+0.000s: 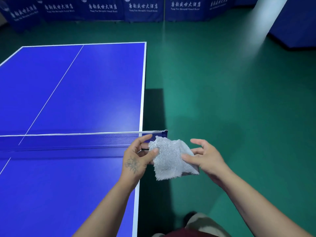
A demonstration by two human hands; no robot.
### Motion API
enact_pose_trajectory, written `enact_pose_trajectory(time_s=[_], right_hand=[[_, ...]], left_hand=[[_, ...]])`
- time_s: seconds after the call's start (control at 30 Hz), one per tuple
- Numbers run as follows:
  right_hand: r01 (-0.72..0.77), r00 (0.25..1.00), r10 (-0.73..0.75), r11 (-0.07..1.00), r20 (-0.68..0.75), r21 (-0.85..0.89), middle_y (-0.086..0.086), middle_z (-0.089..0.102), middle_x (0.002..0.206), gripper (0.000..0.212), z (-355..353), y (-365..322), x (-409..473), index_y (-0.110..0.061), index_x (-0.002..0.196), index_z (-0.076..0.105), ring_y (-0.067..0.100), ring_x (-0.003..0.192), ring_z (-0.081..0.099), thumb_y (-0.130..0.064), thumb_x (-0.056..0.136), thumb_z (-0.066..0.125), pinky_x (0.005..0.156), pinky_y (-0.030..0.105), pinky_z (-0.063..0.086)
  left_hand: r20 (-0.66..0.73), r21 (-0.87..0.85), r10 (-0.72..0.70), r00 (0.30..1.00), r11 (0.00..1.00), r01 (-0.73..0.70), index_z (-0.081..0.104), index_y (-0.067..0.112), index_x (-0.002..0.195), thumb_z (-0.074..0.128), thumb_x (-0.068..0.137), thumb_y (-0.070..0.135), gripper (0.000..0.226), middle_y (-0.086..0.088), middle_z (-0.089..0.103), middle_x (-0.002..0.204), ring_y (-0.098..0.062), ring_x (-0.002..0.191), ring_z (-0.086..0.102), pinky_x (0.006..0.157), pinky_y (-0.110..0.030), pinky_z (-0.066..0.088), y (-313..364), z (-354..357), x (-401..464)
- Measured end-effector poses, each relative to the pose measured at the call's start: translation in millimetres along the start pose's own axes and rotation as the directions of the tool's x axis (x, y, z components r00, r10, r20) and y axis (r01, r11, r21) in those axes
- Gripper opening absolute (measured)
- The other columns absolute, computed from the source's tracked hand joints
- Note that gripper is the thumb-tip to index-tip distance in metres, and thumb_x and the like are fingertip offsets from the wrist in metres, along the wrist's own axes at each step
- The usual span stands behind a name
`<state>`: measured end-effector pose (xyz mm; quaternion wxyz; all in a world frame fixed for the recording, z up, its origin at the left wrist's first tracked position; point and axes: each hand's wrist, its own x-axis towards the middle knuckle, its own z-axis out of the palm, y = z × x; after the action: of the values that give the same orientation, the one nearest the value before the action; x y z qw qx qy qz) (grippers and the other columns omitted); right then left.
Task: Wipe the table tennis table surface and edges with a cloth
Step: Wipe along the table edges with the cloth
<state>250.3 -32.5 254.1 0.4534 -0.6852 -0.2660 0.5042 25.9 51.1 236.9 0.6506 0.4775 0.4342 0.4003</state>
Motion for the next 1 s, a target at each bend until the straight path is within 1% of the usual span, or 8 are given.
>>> enact_pose_trajectory(time_s=[0.13,0.23,0.3,0.43,0.57,0.67,0.83,1.0], right_hand=[[0.086,0.996,-0.088,0.988,-0.015,-0.132,0.005,0.079,0.096,0.063,-13.8,-3.5,6.2,-0.019,0.134,0.060,0.016,0.075,0.069,-0.006,0.081,0.090,0.075,0.030,0.057],[0.142,0.988,-0.147,0.985,-0.053,-0.094,0.005,0.080,0.096,0.052,-22.5,-4.9,15.5,-0.022,0.130,0.066,0.018,0.077,0.068,-0.012,0.084,0.088,0.082,0.041,0.059],[0.183,0.980,-0.188,0.980,-0.071,-0.075,0.005,0.080,0.096,0.046,-31.6,-7.8,24.5,-0.024,0.128,0.068,0.017,0.076,0.066,-0.015,0.087,0.087,0.082,0.041,0.058],[0.251,0.964,-0.258,0.963,-0.060,-0.098,-0.004,0.080,0.095,0.040,-60.3,-20.5,49.9,-0.029,0.122,0.071,0.011,0.075,0.064,-0.015,0.088,0.085,0.080,0.031,0.056],[0.272,0.957,-0.284,0.948,-0.055,-0.165,-0.016,0.079,0.094,0.025,-103.8,-36.6,85.4,-0.033,0.106,0.076,0.008,0.082,0.071,-0.016,0.089,0.083,0.077,0.026,0.055],[0.264,0.958,-0.281,0.942,-0.056,-0.205,-0.017,0.078,0.089,0.015,-141.4,-49.2,111.2,-0.031,0.095,0.076,0.005,0.075,0.070,-0.017,0.090,0.080,0.072,0.032,0.058],[0.288,0.951,-0.306,0.931,-0.047,-0.226,-0.019,0.077,0.088,0.013,-195.3,-77.4,149.3,-0.032,0.094,0.076,0.002,0.073,0.069,-0.020,0.091,0.078,0.068,0.029,0.056],[0.288,0.947,-0.312,0.931,-0.081,-0.226,-0.024,0.076,0.089,0.011,-227.1,-103.1,201.0,-0.032,0.093,0.076,-0.002,0.078,0.068,-0.022,0.092,0.078,0.077,0.029,0.055]], left_hand=[[0.018,0.034,-0.016,1.000,0.999,0.015,0.074,0.015,0.126,0.081,0.091,-0.002,0.039,0.009,0.059,0.081,-0.012,0.075,0.066,0.060,-0.027,0.057,0.1,14.9,5.0],[-0.005,0.062,-0.019,1.000,0.998,0.019,0.075,0.019,0.122,0.081,0.092,0.002,0.035,-0.001,0.058,0.091,-0.017,0.084,0.066,0.065,-0.029,0.060,-2.8,29.8,10.9],[-0.020,0.093,-0.015,1.000,0.996,0.016,0.076,0.023,0.120,0.083,0.092,0.007,0.033,-0.009,0.057,0.097,-0.021,0.087,0.064,0.074,-0.031,0.061,-4.8,40.4,17.9],[-0.066,0.141,0.002,0.998,0.990,0.007,0.077,0.032,0.116,0.090,0.086,0.023,0.033,-0.003,0.077,0.107,-0.019,0.101,0.075,0.094,-0.028,0.058,0.1,67.2,40.6],[-0.133,0.132,-0.003,0.991,0.991,0.021,0.074,0.024,0.123,0.082,0.094,0.013,0.032,-0.004,0.077,0.114,-0.016,0.097,0.072,0.082,-0.022,0.058,5.3,103.3,74.0],[-0.156,0.139,-0.003,0.988,0.990,0.025,0.074,0.026,0.123,0.081,0.096,0.016,0.030,-0.001,0.077,0.113,-0.014,0.099,0.072,0.086,-0.025,0.059,4.1,136.2,96.2],[-0.220,0.116,-0.008,0.975,0.993,0.034,0.073,0.023,0.124,0.078,0.098,0.015,0.028,-0.002,0.078,0.113,-0.014,0.105,0.073,0.088,-0.030,0.061,7.4,183.3,126.6],[-0.264,0.120,0.004,0.965,0.992,0.029,0.074,0.023,0.124,0.077,0.098,0.016,0.027,-0.002,0.078,0.112,-0.012,0.106,0.073,0.091,-0.033,0.060,20.4,205.0,162.7]])
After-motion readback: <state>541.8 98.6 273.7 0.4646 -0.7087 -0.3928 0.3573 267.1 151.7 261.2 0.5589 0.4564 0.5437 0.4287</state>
